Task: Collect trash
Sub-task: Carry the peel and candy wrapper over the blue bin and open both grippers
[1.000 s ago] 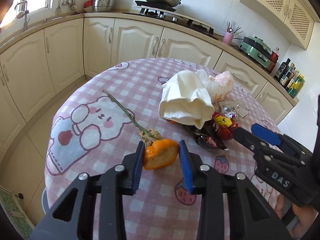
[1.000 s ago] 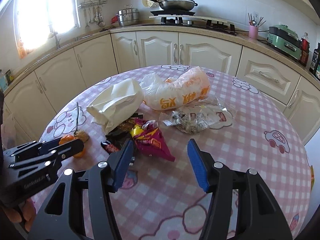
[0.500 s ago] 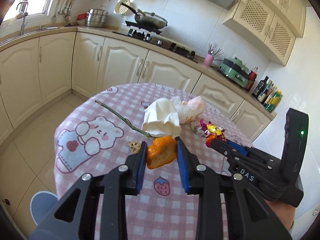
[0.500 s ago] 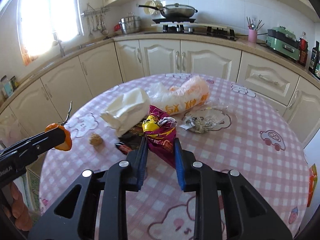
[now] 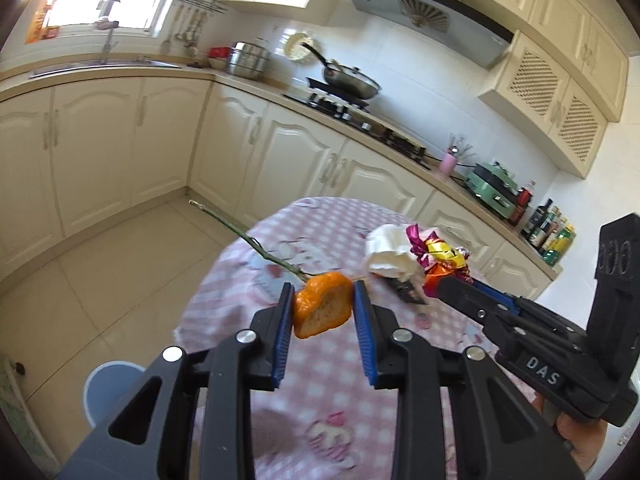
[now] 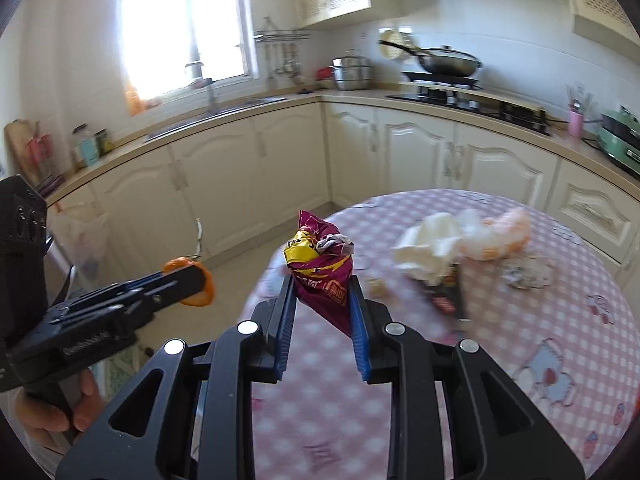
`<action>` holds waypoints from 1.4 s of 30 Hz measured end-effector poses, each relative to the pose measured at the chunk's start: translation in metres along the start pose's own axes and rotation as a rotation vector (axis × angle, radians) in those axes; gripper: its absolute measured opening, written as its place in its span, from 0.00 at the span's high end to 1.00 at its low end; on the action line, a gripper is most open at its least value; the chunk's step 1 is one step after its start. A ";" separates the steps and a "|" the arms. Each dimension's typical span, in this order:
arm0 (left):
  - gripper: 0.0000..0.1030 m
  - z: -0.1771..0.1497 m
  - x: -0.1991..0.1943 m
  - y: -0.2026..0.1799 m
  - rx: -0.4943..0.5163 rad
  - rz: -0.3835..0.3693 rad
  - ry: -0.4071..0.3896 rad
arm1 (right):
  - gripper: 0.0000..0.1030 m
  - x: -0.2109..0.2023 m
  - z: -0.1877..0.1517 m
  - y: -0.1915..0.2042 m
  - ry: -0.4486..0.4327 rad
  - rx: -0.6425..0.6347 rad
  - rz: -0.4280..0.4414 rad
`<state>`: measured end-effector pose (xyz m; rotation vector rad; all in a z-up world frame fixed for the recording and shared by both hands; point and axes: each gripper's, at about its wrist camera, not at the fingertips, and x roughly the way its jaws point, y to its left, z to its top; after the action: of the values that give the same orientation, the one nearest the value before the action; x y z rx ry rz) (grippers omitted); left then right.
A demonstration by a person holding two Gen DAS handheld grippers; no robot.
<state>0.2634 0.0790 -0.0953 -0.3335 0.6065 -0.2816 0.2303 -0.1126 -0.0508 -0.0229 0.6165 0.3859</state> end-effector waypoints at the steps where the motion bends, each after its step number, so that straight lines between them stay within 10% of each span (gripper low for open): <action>1: 0.73 -0.003 -0.005 0.010 -0.011 0.018 -0.002 | 0.77 0.005 0.000 0.010 0.007 -0.010 0.018; 18: 0.72 -0.081 -0.025 0.211 -0.269 0.326 0.127 | 0.77 0.146 -0.062 0.188 0.290 -0.172 0.239; 25: 0.67 -0.090 -0.003 0.259 -0.339 0.360 0.162 | 0.77 0.191 -0.077 0.200 0.358 -0.161 0.229; 29: 0.45 -0.088 0.007 0.277 -0.388 0.364 0.158 | 0.77 0.207 -0.083 0.200 0.382 -0.147 0.221; 42: 0.45 -0.102 0.011 0.289 -0.410 0.411 0.192 | 0.77 0.227 -0.100 0.201 0.434 -0.149 0.219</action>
<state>0.2572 0.3148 -0.2909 -0.5682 0.9069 0.2133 0.2715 0.1385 -0.2429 -0.1871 1.0222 0.6467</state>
